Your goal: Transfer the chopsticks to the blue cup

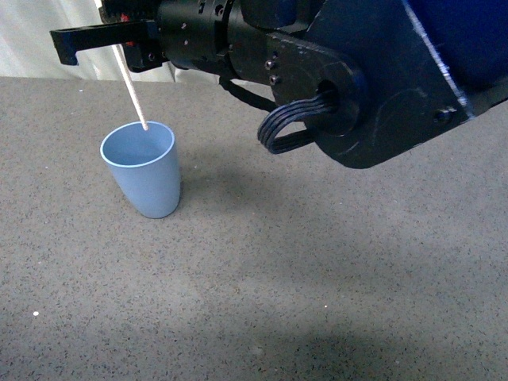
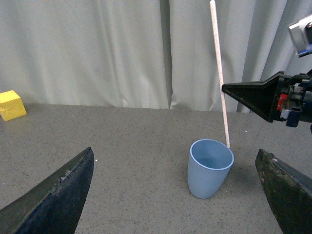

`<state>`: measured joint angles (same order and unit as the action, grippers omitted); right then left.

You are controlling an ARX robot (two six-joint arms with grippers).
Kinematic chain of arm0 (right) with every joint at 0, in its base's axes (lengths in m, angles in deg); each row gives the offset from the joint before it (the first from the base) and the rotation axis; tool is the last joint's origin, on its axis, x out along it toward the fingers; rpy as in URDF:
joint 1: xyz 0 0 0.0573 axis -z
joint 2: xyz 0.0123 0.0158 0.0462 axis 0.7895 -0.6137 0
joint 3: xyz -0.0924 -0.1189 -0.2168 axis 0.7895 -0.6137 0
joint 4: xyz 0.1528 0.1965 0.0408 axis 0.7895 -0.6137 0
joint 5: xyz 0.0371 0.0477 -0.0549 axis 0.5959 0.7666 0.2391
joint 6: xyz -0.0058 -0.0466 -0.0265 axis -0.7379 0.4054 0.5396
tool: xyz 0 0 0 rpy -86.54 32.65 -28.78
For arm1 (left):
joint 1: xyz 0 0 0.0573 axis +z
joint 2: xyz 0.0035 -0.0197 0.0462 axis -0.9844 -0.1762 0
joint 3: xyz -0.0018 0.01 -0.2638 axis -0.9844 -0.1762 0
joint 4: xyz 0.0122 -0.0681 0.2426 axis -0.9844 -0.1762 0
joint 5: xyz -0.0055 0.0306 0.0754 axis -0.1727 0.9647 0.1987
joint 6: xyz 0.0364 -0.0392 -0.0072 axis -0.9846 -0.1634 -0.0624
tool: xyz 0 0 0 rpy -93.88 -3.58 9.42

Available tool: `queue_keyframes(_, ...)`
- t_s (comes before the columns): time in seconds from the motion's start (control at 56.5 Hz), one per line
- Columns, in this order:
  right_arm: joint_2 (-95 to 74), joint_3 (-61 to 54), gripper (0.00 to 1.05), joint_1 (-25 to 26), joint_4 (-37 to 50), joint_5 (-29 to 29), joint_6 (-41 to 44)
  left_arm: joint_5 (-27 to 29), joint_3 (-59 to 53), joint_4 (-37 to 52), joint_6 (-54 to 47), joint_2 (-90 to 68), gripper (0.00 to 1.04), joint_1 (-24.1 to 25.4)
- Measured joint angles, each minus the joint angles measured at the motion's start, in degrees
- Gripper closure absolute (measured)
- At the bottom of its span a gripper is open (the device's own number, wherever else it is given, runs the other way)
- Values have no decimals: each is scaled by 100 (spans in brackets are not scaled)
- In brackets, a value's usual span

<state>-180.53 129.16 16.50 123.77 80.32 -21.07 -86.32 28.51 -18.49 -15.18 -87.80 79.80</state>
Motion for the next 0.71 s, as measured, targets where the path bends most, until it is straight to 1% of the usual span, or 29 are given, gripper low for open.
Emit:
queue_keyframes(0.283,-339,284,104,-114,-79,-17,26,0,0,2,0,0,7,0)
queue_keyframes(0.372,-367,291,88,-116,-90,-44,87,0,0,0,0,0,7,0)
queue_keyframes(0.425,-367,291,81,-109,-90,-57,114,0,0,2,0,0,7,0)
queue_keyframes(0.46,-367,291,74,-103,-85,-57,129,0,0,0,0,0,7,0)
queue_keyframes(0.531,-367,291,63,-87,-72,-72,140,0,0,2,0,0,7,0)
queue_keyframes(0.602,-367,269,53,-79,9,-199,173,0,0,0,0,0,7,0)
queue_keyframes(0.619,-350,225,47,-72,57,-269,199,0,0,2,0,0,7,0)
queue_keyframes(0.637,-341,205,45,-70,72,-282,201,0,0,2,0,0,7,0)
queue_keyframes(0.708,-238,4,33,-42,179,-507,247,0,0,2,0,0,7,0)
